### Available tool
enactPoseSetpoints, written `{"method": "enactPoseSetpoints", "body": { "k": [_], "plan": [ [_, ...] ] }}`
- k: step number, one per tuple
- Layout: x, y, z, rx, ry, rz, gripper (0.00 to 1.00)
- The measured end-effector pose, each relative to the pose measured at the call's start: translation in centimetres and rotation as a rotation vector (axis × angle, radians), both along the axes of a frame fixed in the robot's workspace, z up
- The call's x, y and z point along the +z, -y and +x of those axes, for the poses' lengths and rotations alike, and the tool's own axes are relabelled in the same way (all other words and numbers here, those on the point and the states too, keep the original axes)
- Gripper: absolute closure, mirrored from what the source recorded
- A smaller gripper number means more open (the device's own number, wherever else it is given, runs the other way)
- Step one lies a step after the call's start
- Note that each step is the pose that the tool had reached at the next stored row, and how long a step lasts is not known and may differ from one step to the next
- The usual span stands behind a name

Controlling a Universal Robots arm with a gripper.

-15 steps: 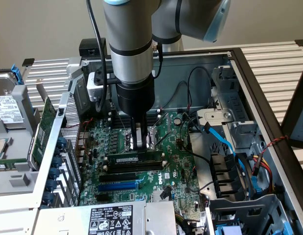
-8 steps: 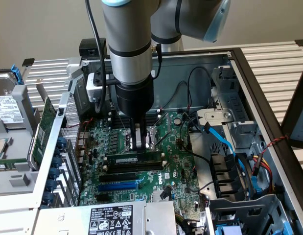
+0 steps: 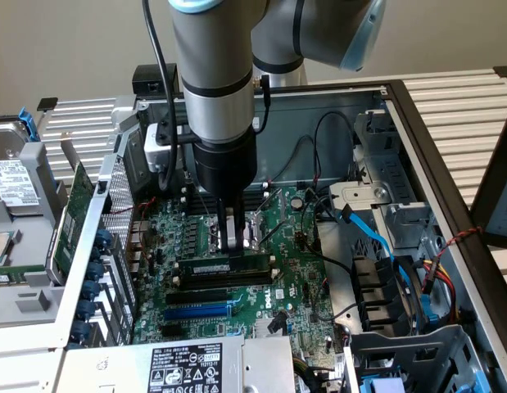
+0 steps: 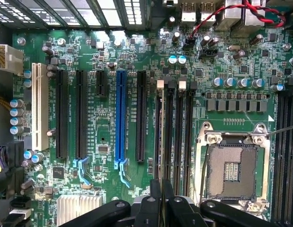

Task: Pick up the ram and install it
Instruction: 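Insert the ram into the slot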

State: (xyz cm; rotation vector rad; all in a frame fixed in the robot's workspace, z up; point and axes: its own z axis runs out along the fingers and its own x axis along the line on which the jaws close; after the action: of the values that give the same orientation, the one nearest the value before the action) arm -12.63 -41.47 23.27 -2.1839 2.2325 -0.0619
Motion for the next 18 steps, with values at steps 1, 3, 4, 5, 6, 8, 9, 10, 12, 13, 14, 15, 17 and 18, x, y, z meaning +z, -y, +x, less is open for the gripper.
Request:
{"method": "enactPoseSetpoints", "body": {
  "k": [1,3,4,5,6,8,9,10,12,13,14,15,17,18],
  "plan": [
    [-0.03,0.00,0.00,0.000,0.0000,0.0001,0.87],
    [-0.07,0.00,-0.01,0.000,-0.0003,-0.0001,0.87],
    [-0.08,0.00,-0.01,0.000,-0.0007,-0.0001,0.87],
    [-0.10,0.00,-0.01,0.000,-0.0008,0.0000,0.87],
    [-0.11,0.00,-0.01,0.000,-0.0008,0.0000,0.87],
    [-0.14,0.00,0.01,0.000,-0.0008,0.0001,0.87],
    [-0.15,0.01,0.01,0.000,-0.0007,0.0001,0.87],
    [-0.16,0.01,0.01,0.000,-0.0008,0.0000,0.87],
    [-0.16,0.01,0.01,0.000,-0.0009,0.0001,0.87],
    [-0.17,0.02,0.01,0.000,-0.0009,0.0003,0.87],
    [-0.17,0.02,0.01,0.000,-0.0009,0.0002,0.87],
    [-0.17,0.07,0.01,0.000,-0.0011,0.0001,0.87],
    [-0.18,0.08,0.01,0.000,-0.0013,-0.0001,0.87],
    [-0.19,0.09,0.01,0.000,-0.0013,0.0000,0.87]
  ]
}}
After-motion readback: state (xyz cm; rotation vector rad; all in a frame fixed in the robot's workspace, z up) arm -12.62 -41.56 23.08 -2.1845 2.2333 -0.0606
